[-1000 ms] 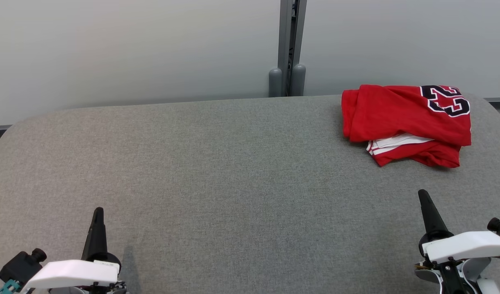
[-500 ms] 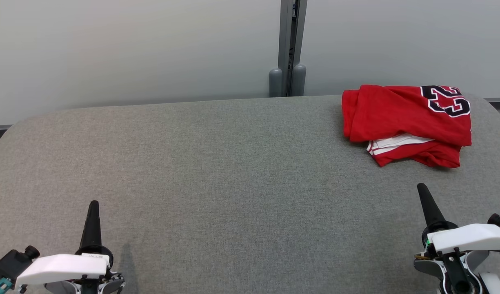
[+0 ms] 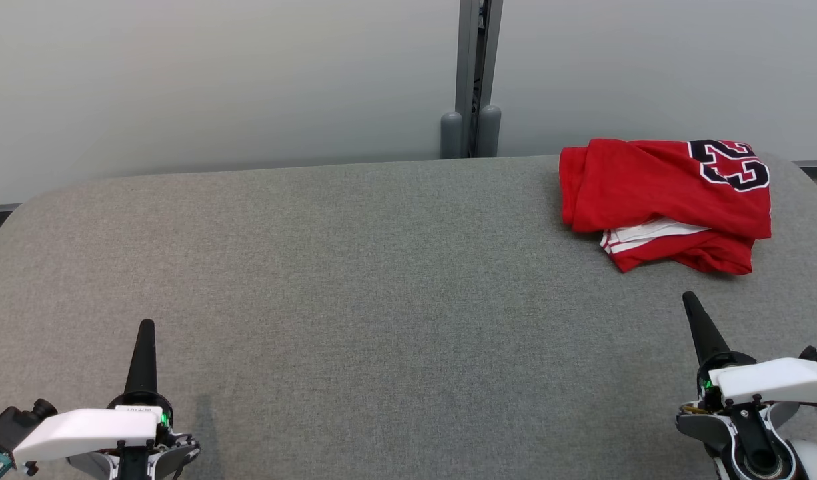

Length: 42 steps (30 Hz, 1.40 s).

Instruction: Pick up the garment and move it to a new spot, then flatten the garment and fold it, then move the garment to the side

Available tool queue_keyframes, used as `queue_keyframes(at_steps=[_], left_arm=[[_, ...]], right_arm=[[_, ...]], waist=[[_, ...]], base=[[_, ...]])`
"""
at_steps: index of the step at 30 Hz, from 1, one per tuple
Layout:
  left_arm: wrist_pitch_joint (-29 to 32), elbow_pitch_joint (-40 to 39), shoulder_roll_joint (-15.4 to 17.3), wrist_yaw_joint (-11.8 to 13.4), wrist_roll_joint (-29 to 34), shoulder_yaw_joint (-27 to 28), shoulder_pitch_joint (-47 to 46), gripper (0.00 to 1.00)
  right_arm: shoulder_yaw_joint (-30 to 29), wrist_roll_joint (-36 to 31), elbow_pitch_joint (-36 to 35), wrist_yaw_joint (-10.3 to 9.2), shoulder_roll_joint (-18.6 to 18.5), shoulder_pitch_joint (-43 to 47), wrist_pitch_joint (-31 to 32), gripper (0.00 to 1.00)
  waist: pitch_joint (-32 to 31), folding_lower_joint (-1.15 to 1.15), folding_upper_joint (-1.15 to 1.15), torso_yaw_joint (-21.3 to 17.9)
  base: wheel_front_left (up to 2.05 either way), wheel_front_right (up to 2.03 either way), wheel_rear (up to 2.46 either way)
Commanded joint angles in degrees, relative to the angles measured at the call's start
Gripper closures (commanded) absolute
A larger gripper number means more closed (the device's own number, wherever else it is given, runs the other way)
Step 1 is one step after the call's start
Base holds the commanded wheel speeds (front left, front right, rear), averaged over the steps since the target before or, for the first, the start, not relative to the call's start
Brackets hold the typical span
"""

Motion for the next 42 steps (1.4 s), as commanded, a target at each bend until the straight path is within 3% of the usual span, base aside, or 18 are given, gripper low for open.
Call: queue_keyframes(at_steps=[1,42], left_arm=[[0.27,-0.67,0.32,-0.26,-1.3,0.36,-1.35,1.0],[4.93,-1.05,0.47,-0.36,-19.23,2.38,-3.38,1.0]], right_arm=[[-0.35,1.06,-0.22,0.1,-0.16,-1.14,0.41,1.0],[-2.76,16.9,1.78,0.12,0.9,-4.14,5.58,1.0]], waist=[[0.0,0.0,0.0,0.01],[-0.07,0.0,0.0,0.2]], base=[[0.0,0.0,0.0],[0.0,0.0,0.0]])
